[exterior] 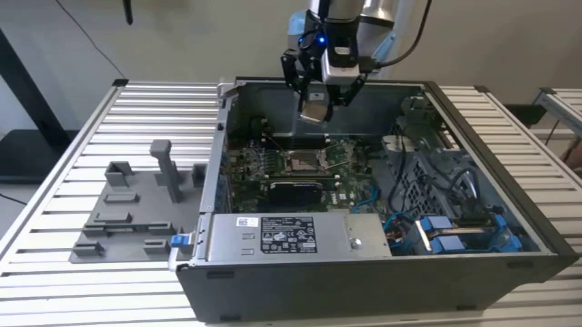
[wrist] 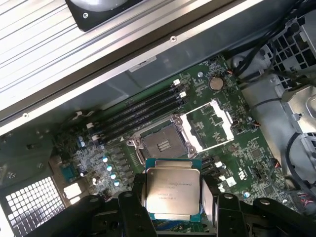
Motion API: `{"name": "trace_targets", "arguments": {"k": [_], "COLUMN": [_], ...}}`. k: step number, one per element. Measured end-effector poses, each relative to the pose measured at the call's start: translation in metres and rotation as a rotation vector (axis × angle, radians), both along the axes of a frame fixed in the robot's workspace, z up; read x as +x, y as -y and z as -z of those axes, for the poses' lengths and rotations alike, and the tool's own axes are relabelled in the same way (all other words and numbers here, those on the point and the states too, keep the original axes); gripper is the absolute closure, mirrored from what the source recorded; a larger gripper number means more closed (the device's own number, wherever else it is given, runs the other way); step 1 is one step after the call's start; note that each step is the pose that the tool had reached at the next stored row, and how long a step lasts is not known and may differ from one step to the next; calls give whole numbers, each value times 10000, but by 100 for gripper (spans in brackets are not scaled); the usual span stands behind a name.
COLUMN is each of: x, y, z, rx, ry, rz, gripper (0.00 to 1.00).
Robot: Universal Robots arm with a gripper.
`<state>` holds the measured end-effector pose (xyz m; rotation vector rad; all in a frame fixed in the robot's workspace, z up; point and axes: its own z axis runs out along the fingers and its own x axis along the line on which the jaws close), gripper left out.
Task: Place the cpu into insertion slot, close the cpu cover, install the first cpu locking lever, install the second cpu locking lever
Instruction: 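Place the cpu into insertion slot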
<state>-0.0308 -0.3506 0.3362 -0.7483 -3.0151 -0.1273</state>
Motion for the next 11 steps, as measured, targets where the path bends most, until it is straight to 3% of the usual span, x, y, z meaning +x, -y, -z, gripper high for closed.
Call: {"name": "trace_targets", "arguments": {"k": [7,11], "x": [-1,0], "y": [-4,-8], "z": [17,44], "rx": [1,1], "ry": [1,0], "rz": [81,481], "gripper": [45,45]}}
